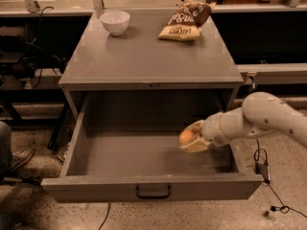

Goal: Pick orange from top drawer and place on counter

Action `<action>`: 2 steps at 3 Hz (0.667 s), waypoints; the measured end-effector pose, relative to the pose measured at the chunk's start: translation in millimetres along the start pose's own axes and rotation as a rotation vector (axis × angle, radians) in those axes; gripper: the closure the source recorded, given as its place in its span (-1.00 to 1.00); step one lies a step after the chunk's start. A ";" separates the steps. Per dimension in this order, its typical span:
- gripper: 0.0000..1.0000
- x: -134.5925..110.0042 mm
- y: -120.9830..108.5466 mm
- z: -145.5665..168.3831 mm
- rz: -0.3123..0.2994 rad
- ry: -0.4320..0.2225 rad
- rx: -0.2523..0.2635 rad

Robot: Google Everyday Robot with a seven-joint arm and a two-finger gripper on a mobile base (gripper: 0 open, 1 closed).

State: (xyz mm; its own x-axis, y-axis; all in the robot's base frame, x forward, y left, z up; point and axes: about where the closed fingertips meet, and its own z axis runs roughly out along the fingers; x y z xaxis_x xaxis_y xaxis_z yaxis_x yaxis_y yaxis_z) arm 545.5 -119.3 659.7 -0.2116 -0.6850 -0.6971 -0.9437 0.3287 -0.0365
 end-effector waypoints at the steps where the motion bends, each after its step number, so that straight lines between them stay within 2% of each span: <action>1: 1.00 -20.5 -37.5 -101.7 -0.022 -0.116 0.057; 2: 1.00 -43.8 -68.8 -167.6 -0.055 -0.178 0.108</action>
Offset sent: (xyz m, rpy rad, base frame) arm 0.0401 -0.1478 0.2052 0.1725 -0.2152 -0.0558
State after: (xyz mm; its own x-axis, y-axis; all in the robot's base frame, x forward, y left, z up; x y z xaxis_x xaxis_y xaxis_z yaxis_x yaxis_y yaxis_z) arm 577.1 -220.9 812.8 -0.1030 -0.5810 -0.8073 -0.9180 0.3681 -0.1478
